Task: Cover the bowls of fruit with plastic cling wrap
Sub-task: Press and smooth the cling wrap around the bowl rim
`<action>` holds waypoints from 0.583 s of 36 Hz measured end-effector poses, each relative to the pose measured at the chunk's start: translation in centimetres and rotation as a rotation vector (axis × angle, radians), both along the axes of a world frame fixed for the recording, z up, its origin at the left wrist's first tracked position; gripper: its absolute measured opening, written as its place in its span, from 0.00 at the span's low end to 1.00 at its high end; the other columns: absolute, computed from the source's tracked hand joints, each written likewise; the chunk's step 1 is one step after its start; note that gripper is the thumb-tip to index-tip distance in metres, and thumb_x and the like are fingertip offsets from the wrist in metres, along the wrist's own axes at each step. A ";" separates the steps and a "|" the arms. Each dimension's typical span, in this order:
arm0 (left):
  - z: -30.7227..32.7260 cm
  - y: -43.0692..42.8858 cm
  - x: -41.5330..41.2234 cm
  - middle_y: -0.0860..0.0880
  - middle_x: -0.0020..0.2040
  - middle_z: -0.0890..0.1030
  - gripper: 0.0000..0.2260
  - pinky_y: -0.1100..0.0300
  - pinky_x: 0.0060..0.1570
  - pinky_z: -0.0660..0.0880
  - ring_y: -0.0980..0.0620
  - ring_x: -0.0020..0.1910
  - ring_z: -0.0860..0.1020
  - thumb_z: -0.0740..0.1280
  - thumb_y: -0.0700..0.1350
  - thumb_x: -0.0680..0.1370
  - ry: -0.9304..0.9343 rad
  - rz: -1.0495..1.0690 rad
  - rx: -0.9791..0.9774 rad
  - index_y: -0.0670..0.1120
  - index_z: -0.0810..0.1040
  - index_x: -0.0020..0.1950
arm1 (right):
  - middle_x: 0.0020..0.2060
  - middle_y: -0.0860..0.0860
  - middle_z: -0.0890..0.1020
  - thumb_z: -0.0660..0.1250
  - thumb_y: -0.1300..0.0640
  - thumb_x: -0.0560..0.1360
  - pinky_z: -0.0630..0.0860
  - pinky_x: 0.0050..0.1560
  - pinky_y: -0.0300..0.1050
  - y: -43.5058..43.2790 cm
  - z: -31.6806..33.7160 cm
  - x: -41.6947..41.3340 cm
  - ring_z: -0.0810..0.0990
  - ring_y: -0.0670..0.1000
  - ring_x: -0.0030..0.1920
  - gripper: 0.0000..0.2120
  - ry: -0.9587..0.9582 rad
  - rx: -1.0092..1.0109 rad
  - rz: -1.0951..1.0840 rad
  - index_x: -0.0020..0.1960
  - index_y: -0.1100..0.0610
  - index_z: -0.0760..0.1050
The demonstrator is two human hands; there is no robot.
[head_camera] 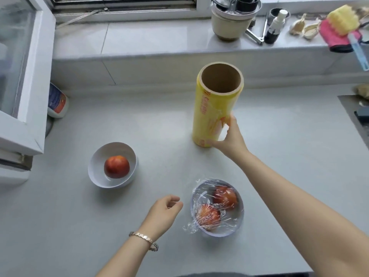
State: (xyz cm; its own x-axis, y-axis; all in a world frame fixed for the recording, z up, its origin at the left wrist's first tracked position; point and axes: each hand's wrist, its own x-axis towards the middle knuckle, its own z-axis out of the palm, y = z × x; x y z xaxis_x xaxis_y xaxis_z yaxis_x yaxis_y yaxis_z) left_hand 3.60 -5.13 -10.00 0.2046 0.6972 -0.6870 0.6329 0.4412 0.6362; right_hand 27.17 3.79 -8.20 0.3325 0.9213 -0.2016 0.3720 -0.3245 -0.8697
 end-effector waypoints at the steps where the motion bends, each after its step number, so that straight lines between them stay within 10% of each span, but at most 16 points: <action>1: 0.1 -0.4 0.3 0.50 0.49 0.81 0.04 0.58 0.52 0.74 0.52 0.50 0.79 0.63 0.47 0.77 -0.006 -0.004 -0.015 0.50 0.77 0.50 | 0.63 0.47 0.70 0.78 0.55 0.63 0.66 0.62 0.35 -1.0 -0.1 0.0 0.69 0.46 0.65 0.41 -0.035 -0.056 0.031 0.69 0.55 0.60; 7: 1.1 -2.5 2.1 0.48 0.51 0.78 0.09 0.51 0.48 0.78 0.53 0.43 0.79 0.59 0.51 0.80 -0.137 0.136 -0.266 0.48 0.75 0.49 | 0.61 0.56 0.76 0.65 0.43 0.73 0.71 0.62 0.48 -9.5 -1.7 -0.6 0.76 0.54 0.58 0.25 -0.016 -0.532 0.098 0.65 0.54 0.69; 21: 1.3 0.5 3.2 0.43 0.55 0.78 0.17 0.48 0.54 0.78 0.45 0.52 0.79 0.71 0.43 0.73 -0.150 0.395 -0.036 0.39 0.75 0.60 | 0.49 0.51 0.77 0.66 0.49 0.74 0.74 0.43 0.41 -15.8 -1.1 -4.8 0.78 0.48 0.48 0.17 0.275 -0.493 -0.199 0.56 0.58 0.67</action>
